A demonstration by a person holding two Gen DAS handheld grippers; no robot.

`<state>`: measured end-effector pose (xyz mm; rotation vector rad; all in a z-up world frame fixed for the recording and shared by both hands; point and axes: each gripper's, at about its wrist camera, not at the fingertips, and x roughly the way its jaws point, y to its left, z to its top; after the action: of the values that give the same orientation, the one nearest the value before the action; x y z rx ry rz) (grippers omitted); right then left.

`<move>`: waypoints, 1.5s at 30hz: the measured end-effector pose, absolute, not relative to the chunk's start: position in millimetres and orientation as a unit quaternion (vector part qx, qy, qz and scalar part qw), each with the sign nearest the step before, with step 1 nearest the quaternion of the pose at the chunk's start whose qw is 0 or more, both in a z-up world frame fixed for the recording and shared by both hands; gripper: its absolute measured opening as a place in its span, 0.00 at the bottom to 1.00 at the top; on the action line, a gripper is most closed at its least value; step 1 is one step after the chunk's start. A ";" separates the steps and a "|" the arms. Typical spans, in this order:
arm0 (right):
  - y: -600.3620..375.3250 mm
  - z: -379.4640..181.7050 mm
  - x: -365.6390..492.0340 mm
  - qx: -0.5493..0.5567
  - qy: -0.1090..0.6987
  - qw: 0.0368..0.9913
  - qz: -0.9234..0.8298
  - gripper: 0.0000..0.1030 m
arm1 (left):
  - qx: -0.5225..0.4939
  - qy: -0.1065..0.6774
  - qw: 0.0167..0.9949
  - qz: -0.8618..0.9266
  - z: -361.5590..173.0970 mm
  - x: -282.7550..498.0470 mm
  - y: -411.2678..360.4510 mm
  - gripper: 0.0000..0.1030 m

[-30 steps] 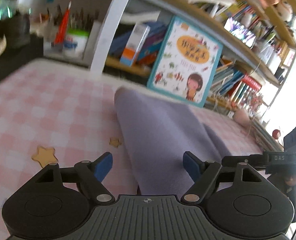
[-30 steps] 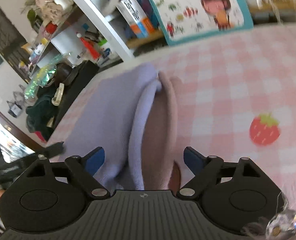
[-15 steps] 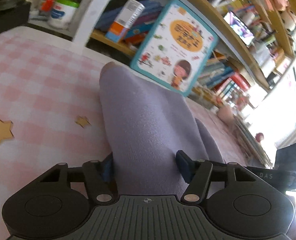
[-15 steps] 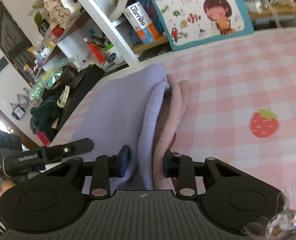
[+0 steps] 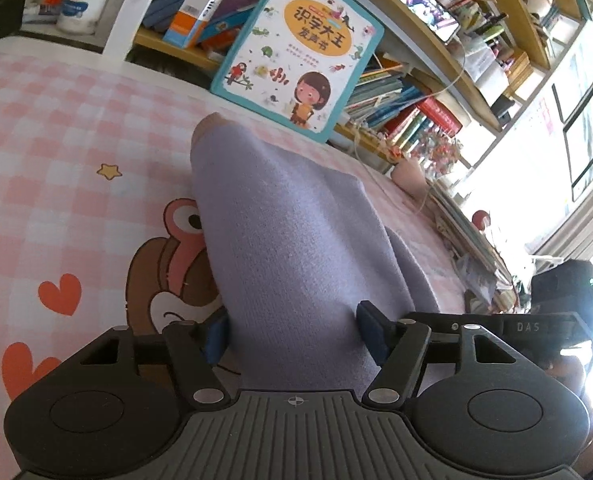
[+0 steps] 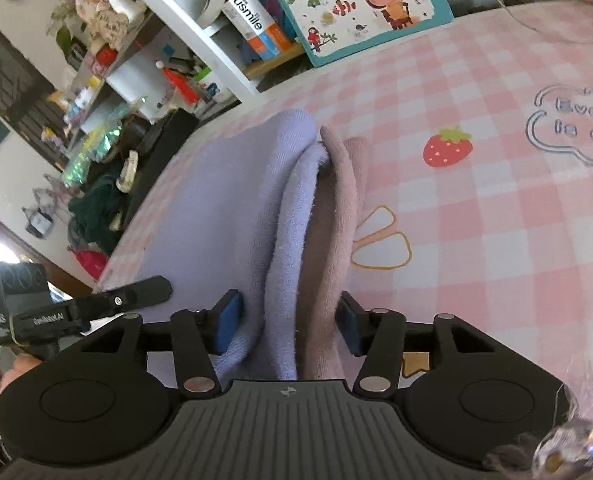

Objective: Fold clothes

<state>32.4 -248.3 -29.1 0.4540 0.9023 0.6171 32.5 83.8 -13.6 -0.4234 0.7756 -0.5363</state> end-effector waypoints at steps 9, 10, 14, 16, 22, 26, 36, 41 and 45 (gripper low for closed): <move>-240.9 -30.9 32.1 0.214 0.407 0.836 0.301 0.38 | -0.187 0.355 0.881 -0.249 -16.7 34.0 76.3 0.69; -239.8 -30.3 29.9 0.207 0.400 0.840 0.302 0.36 | -0.182 0.354 0.883 -0.249 -15.3 32.5 75.0 0.67; -235.8 -21.1 15.7 0.172 0.360 0.863 0.310 0.27 | -0.149 0.344 0.894 -0.247 -4.3 23.7 69.3 0.55; -233.0 -16.2 12.9 0.160 0.345 0.870 0.314 0.26 | -0.138 0.336 0.898 -0.247 2.9 22.8 67.8 0.54; -224.1 0.5 31.2 0.137 0.311 0.886 0.315 0.26 | -0.127 0.318 0.907 -0.246 20.7 50.4 70.1 0.54; -217.3 8.1 62.0 0.129 0.298 0.893 0.312 0.26 | -0.127 0.312 0.910 -0.241 27.8 85.5 74.4 0.54; -194.3 3.0 166.5 0.137 0.296 0.902 0.282 0.26 | -0.101 0.283 0.933 -0.200 25.3 183.8 71.4 0.54; -193.0 -5.5 203.0 0.145 0.291 0.907 0.269 0.26 | -0.116 0.278 0.933 -0.196 13.1 220.5 72.3 0.54; -194.3 -11.3 221.3 0.148 0.290 0.907 0.266 0.26 | -0.128 0.271 0.934 -0.194 4.5 235.0 73.7 0.54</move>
<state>221.3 -194.3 -11.3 0.3065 0.5984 0.5496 235.0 73.7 4.5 -0.2610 0.5543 -0.3963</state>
